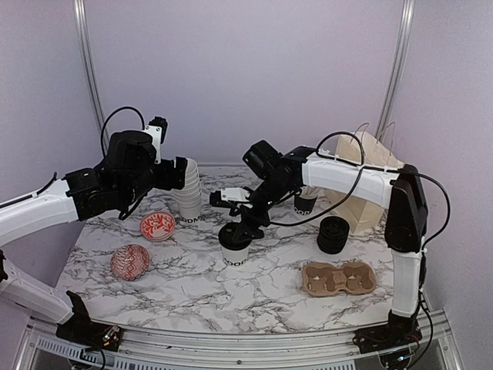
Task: Pack the takeout coffee
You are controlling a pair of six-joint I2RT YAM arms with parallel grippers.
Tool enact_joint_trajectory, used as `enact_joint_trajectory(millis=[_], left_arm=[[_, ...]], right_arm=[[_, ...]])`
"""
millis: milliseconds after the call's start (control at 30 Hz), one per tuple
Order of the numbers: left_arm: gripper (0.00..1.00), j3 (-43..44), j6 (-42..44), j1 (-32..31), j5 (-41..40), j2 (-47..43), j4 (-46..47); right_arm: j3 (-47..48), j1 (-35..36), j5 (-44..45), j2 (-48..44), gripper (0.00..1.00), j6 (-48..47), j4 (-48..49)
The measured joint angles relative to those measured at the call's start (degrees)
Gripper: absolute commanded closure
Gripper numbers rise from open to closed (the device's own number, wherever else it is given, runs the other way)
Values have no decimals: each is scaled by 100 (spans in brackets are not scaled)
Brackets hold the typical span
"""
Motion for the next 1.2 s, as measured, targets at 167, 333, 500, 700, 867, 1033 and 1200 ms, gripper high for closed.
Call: enact_joint_trajectory(millis=[167,333,500,700,867,1033,1200], left_arm=[[3,-44,-11,28,11,0,-35],[3,-44,-76,52,46,0,-76],[3,-46,-109,70,66,0,-98],[3,-46,-170,72,140,0,-116],[3,-61,-227,72,157,-26,-155],[4,-87,-249,72,160,-63,-238],[4,-90,-319,72,157,-138,-330]], right_arm=[[118,26,35,166,12,22,-201],[162,55,90,267,21,52,-280],[197,70,142,269,27,103,-330],[420,15,223,275,28,254,-315],[1141,-247,212,498,28,568,-289],[1987,-815,210,927,28,863,-127],[2081,-1064,138,1043,22,966,-149]])
